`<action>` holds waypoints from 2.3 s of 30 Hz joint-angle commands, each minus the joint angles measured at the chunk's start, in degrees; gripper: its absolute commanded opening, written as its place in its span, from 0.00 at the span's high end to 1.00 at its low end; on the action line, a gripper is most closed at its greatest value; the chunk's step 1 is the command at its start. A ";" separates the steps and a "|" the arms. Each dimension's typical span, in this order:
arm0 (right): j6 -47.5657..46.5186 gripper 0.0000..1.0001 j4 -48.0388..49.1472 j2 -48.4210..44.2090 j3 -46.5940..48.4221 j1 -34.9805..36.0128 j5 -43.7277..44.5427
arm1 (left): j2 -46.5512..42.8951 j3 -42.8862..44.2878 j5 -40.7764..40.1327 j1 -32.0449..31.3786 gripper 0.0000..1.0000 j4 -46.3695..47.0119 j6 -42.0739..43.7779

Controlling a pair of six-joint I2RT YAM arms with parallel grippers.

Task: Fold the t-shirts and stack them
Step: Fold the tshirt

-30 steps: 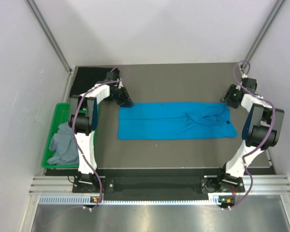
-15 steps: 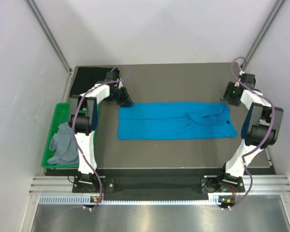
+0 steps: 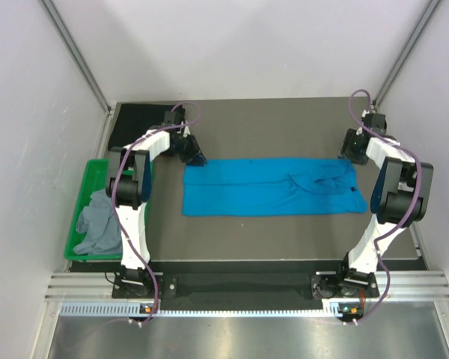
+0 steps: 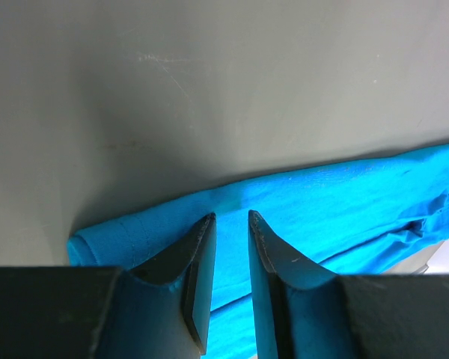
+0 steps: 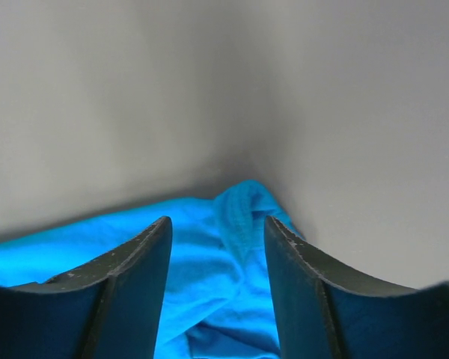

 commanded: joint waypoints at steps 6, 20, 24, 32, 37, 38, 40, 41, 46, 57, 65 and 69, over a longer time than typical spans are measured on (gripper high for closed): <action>0.44 0.52 3.92 2.02 -0.89 -0.69 2.74 | 3.68 -1.61 -3.79 0.47 0.70 -0.59 1.68; 14.49 0.96 27.55 3.25 -10.99 -11.58 -20.36 | 6.14 0.58 -9.50 0.65 0.71 -5.51 3.00; 18.37 0.84 32.39 5.19 -12.14 -13.96 -25.30 | 7.02 1.73 -9.50 0.65 0.71 -6.83 3.35; 19.42 1.00 33.80 7.30 -11.61 -13.79 -27.68 | 7.02 1.82 -8.53 0.65 0.70 -6.04 3.18; 21.96 1.00 35.99 6.43 -12.67 -13.79 -25.48 | 6.94 1.64 -9.85 0.73 0.70 -6.57 3.35; 22.67 1.00 36.96 6.34 -13.10 -13.87 -25.48 | 7.02 1.55 -10.11 0.73 0.70 -6.83 3.35; 24.51 1.00 39.15 6.42 -13.37 -13.87 -25.39 | 7.11 1.55 -10.90 0.73 0.70 -7.00 3.35; 24.87 1.00 39.60 6.51 -13.37 -13.87 -25.13 | 7.03 1.55 -11.69 0.91 0.70 -7.18 3.18; 24.79 0.98 38.73 7.13 -11.79 -13.79 -24.60 | 5.71 2.78 -11.88 1.26 0.70 -6.92 2.74; 12.58 0.50 4.92 -4.81 -4.41 -11.33 -10.99 | -6.94 7.89 -0.71 -1.20 0.65 -6.30 2.74; 6.07 0.48 -2.14 -16.24 -7.83 -4.48 -10.97 | -17.93 -6.94 6.04 -3.57 0.65 -0.96 3.79; -0.17 0.47 -2.84 -17.83 -8.80 2.89 -13.43 | -20.92 -11.71 9.04 -4.19 0.66 0.38 3.53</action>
